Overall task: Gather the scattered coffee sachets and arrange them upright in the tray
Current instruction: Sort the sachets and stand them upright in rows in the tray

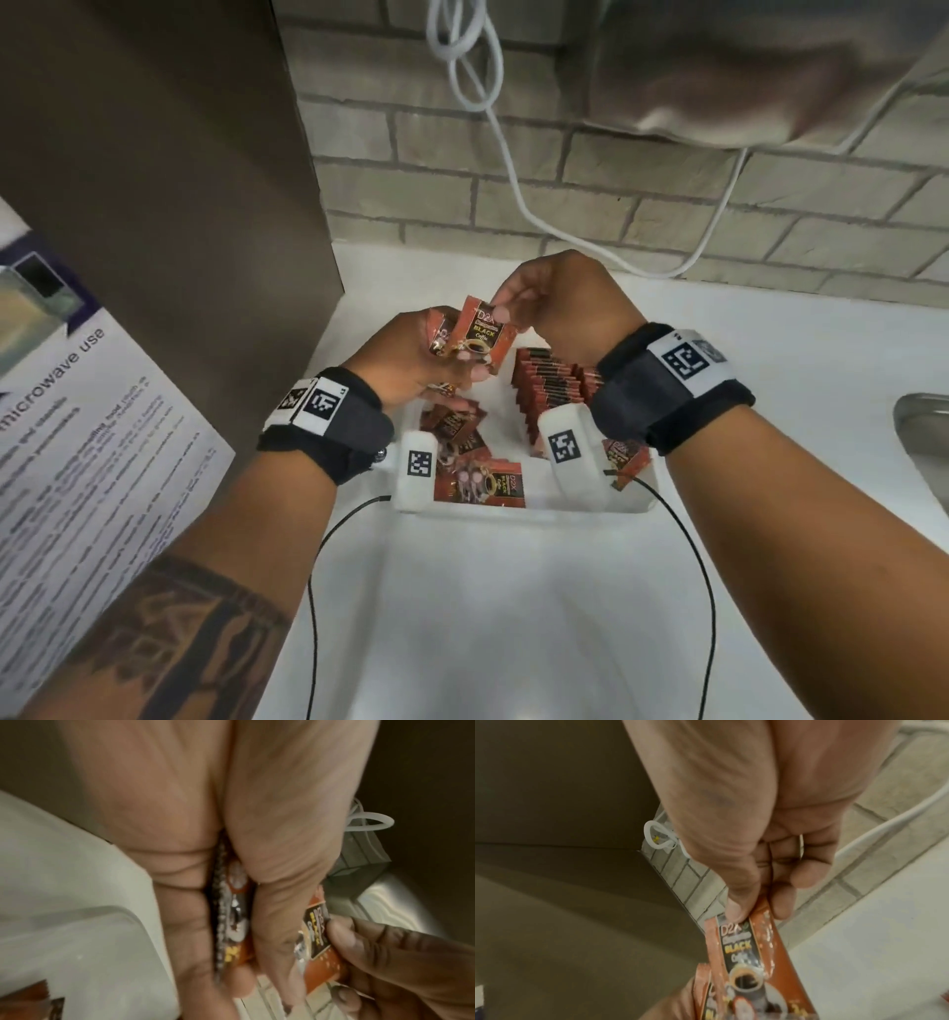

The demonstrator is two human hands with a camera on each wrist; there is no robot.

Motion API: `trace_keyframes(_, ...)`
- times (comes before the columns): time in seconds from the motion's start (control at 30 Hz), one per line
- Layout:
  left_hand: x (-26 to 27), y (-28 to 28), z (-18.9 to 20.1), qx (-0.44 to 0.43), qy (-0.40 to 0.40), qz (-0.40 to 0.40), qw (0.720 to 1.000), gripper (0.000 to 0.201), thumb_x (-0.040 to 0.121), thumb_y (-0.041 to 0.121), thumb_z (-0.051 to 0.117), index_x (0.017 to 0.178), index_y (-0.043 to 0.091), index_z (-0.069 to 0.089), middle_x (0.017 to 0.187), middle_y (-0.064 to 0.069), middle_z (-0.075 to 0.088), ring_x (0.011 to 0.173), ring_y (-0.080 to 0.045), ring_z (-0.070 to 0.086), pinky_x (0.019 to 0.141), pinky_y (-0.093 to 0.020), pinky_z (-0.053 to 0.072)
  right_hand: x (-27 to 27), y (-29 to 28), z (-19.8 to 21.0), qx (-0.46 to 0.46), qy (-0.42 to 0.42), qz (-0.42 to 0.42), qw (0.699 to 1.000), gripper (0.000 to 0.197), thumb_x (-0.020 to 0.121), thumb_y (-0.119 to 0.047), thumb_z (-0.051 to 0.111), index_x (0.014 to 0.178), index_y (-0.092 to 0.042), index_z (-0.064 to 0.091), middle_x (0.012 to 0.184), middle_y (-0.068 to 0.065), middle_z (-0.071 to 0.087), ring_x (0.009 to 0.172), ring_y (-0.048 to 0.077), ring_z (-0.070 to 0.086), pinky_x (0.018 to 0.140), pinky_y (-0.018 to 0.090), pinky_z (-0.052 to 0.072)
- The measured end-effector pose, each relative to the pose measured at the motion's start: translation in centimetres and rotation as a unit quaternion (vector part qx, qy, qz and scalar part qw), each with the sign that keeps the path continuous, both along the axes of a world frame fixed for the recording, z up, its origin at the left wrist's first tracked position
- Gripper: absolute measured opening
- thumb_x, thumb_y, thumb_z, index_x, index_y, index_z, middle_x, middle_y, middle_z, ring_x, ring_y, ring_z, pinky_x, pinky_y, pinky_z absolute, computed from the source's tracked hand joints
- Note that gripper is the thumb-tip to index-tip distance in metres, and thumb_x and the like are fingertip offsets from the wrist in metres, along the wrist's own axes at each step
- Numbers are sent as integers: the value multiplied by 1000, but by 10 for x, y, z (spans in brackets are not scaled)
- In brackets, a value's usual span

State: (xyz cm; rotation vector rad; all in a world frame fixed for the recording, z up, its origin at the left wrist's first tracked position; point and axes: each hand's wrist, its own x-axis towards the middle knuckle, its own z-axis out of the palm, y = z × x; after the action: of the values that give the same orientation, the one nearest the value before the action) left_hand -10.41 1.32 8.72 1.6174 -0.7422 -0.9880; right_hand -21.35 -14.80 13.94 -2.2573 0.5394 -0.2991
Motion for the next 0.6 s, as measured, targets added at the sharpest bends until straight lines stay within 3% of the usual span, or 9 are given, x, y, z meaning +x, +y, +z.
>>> trace_keyframes(0.13,17,7,-7,115,-26,54,992,29,83,9,80,108,10,66,80,-8,66,70,-25,64,69,-46,63,18,-14,-1,-66,49,-28,996,13,86,-11,68,84,-18,79,75,-12,70,71,1,61,59,10,41)
trace_keyframes(0.23,22,5,-12,241,-79,-2,967,17,86,8,75,102,13,72,72,-6,70,68,-22,64,74,-48,62,31,-27,-18,-87,121,-22,989,10,84,-13,70,87,-17,79,82,-8,72,84,9,65,65,17,47)
trace_keyframes(0.33,21,-10,-17,284,-118,-72,949,18,88,14,71,105,19,73,85,-6,75,83,-23,69,79,-42,59,50,-35,-43,-109,194,-23,975,10,79,-20,70,84,-20,79,83,-5,72,84,15,65,69,27,54)
trace_keyframes(0.43,21,-33,-27,298,-121,-97,942,29,88,22,73,115,16,70,99,-3,73,103,-27,67,91,-42,55,67,-40,-66,-133,250,-12,959,15,74,-28,67,82,-19,76,74,-5,66,71,16,62,55,25,43)
trace_keyframes(0.5,23,-47,-34,317,-133,-104,933,34,84,27,75,115,13,71,107,-8,73,108,-31,66,99,-46,53,75,-42,-74,-152,276,-5,949,9,74,-25,67,70,-17,70,67,-4,64,63,16,59,53,25,42)
trace_keyframes(0.6,27,-63,-38,340,-150,-116,921,32,85,32,74,110,13,73,111,-8,73,106,-29,66,101,-45,51,84,-42,-81,-173,308,3,936,18,72,-21,67,57,-15,58,58,-2,57,56,20,55,50,25,39)
